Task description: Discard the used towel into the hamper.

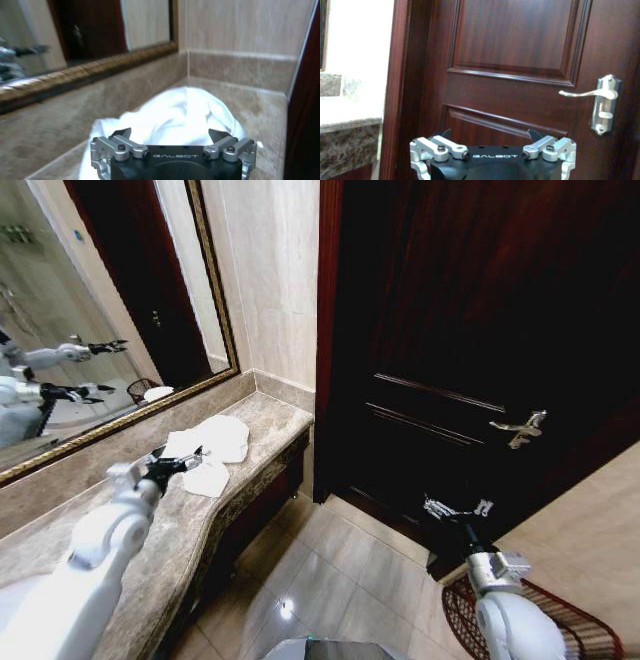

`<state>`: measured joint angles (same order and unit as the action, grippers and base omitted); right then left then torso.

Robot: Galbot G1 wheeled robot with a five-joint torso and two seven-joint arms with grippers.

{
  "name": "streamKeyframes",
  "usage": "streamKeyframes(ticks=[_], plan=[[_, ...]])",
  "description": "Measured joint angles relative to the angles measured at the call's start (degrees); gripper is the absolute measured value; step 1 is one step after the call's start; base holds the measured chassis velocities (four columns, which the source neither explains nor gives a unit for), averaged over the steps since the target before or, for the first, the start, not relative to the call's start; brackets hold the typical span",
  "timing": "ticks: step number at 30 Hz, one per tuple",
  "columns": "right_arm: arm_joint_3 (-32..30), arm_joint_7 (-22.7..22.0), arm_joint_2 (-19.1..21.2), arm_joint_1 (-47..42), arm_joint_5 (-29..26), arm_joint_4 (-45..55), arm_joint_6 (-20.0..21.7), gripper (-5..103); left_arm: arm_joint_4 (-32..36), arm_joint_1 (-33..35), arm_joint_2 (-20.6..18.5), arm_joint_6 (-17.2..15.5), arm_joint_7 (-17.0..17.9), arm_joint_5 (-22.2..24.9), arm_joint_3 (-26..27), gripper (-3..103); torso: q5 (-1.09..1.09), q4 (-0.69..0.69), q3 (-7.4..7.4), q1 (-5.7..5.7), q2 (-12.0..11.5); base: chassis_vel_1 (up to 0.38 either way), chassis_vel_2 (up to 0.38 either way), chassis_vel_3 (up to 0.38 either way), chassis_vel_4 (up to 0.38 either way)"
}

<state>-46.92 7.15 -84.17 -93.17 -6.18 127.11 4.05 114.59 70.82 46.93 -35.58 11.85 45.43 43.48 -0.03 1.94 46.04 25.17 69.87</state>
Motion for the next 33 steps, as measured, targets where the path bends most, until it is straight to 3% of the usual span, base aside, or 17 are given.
streamKeyframes(ticks=[1,4,7,13,24,33], plan=[[0.1,-0.3,0.0,0.4,0.1,-0.2,0.0,100,-1.7,-2.8,-1.2,-2.4,0.5,1.6,-1.9,100,0.0,-0.02,0.0,0.0,0.0,0.0,0.0,0.0,0.0],[0.7,-0.5,0.5,1.6,0.1,-1.1,0.3,100,-3.2,-4.9,-2.3,-4.5,1.5,3.2,-2.8,100,0.02,-0.05,0.0,0.01,0.0,0.0,0.0,0.0,0.0],[1.2,-0.5,1.6,3.2,0.0,-3.3,0.4,100,-5.8,-8.4,-3.3,-6.8,4.2,5.3,-4.1,100,0.03,0.06,0.0,0.0,0.0,0.0,0.0,0.0,0.0],[-0.1,-0.5,2.1,3.8,-1.1,-5.3,-0.2,100,-10.4,-13.3,-3.4,-7.1,4.9,6.8,-6.6,100,0.03,-0.04,0.0,0.0,0.0,0.0,0.0,0.0,0.0],[0.2,-1.1,2.8,5.5,-1.5,-6.0,0.2,100,-18.6,-20.0,-1.9,-6.8,0.9,6.5,-15.0,100,0.04,0.01,-0.01,-0.01,0.0,0.0,0.0,0.0,0.0],[0.2,-1.6,2.7,5.5,-1.2,-5.7,0.5,100,-23.5,-25.2,-0.3,-6.3,0.3,4.3,-20.0,100,0.04,-0.01,-0.01,-0.01,0.0,0.0,0.0,0.0,0.0]])
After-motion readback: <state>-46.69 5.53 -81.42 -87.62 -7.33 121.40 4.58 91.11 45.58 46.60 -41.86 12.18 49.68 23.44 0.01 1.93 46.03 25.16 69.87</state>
